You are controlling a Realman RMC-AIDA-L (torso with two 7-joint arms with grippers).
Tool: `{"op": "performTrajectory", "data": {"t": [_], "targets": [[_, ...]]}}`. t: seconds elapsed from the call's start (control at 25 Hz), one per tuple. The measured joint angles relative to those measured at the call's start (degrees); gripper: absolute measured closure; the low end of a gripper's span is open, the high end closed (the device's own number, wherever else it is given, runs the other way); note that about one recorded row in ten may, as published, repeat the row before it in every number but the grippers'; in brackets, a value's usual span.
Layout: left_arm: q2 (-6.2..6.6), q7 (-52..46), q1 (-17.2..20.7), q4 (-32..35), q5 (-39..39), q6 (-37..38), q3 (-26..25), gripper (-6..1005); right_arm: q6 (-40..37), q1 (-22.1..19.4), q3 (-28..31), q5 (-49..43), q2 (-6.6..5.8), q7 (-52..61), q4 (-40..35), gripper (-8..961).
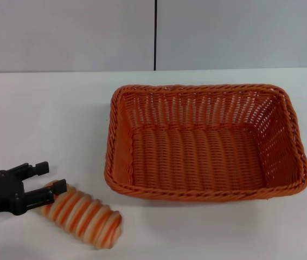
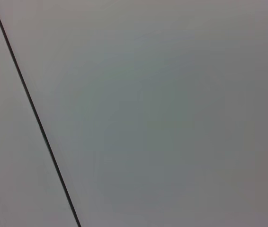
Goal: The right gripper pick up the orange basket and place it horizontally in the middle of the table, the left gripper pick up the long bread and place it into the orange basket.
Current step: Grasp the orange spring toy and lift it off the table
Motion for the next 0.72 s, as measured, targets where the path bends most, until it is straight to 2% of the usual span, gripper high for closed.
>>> {"op": "performTrajectory", "data": {"t": [0.04, 0.72], "targets": [[0.0, 0.17, 0.12, 0.13, -0.06, 0.19, -0.28, 185, 0.0, -0.05, -0.01, -0.01, 0.0, 0.0, 0.0, 500], [0.61, 0.43, 3.19, 0.65, -0.2, 0.06, -1.7, 209, 0.04, -0.36, -0.21, -0.3, 0.08, -0.19, 0.97, 499]]}}
